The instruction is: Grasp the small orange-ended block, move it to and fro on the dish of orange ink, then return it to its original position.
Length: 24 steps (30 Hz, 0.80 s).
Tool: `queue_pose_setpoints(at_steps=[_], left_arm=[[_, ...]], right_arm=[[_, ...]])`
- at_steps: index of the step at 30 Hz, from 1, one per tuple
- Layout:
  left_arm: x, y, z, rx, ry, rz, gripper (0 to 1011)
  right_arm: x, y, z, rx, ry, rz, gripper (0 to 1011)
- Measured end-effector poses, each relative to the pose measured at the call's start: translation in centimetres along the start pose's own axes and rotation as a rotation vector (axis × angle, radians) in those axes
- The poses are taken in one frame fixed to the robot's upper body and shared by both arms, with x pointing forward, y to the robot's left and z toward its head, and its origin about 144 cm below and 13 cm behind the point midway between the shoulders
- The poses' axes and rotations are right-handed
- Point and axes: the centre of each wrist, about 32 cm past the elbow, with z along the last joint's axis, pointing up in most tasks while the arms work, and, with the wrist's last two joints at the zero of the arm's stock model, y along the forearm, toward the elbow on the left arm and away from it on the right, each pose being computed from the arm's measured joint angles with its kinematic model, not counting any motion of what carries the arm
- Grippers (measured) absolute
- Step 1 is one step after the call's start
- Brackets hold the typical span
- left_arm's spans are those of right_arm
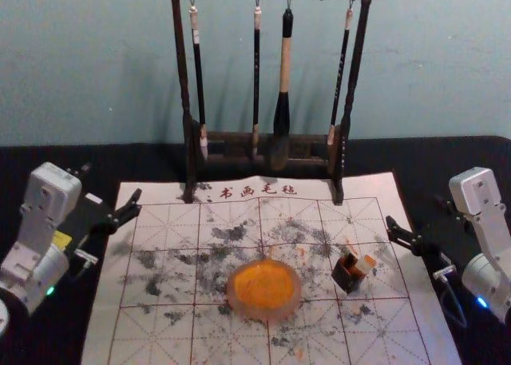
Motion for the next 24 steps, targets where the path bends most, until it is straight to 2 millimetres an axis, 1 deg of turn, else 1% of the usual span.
queue_pose_setpoints(at_steps=[24], left_arm=[[0.00, 0.00, 0.00, 0.000, 0.000, 0.000, 1001]], right_arm=[[0.01, -0.01, 0.03, 0.001, 0.001, 0.001, 1003]])
